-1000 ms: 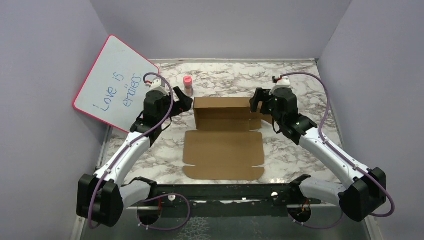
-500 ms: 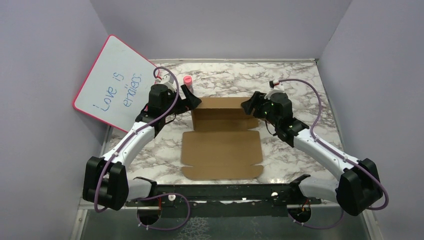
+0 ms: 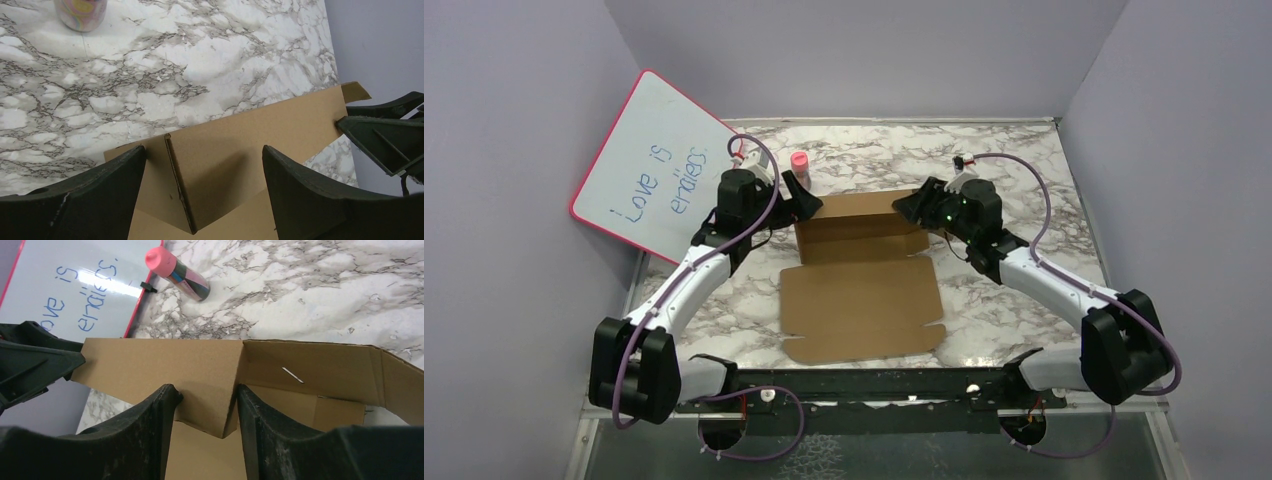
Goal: Fold the paper box
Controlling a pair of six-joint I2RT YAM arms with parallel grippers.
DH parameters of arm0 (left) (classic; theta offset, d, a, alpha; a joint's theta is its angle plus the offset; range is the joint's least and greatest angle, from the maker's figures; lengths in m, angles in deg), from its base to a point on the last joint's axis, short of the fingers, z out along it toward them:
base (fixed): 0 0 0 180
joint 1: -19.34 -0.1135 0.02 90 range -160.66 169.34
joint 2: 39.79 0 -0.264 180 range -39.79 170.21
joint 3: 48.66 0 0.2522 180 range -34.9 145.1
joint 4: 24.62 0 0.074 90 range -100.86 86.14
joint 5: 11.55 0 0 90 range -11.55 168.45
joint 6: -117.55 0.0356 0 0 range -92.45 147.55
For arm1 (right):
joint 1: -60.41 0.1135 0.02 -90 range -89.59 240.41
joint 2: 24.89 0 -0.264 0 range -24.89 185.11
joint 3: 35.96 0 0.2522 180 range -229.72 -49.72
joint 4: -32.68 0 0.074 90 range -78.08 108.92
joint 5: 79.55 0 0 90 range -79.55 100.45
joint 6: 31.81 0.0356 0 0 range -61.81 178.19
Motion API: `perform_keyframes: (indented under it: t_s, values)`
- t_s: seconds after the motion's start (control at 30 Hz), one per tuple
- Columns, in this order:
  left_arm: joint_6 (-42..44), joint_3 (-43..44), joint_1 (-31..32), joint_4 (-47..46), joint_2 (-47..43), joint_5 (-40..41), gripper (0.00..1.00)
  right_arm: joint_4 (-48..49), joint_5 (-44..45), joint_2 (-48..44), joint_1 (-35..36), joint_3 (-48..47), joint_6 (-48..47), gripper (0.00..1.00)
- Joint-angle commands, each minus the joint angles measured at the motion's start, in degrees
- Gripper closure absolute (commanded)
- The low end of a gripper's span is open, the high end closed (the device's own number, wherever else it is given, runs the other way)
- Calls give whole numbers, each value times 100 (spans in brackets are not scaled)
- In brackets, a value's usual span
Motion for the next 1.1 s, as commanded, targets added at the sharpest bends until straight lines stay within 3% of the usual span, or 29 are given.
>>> perform_keyframes:
  t_s: [0.0,0.13,0.37,0.47,0.7,0.87,1.07]
  values:
    - [70,-49,38,19,-193,-56,14,331,-753,146,0,-111,331,49]
    - [334,95,38,475,-342,436,13,34,-568,31,-112,-143,65,47]
    - [835,366,38,1040,-643,1309,10,-410,15,-451,-146,-44,-464,26]
    - [1049,562,38,1241,-674,1465,9,-500,304,-695,-173,101,-634,22]
    - [1551,1282,38,1747,-512,1673,9,-375,755,-1373,-280,670,-634,21]
    - [1721,1992,172,2104,-17,1172,9,-504,1493,-1587,-315,1197,-466,24]
    - [1910,2601,822,2265,584,1251,9,757,1229,-1298,-328,2098,-11,32]
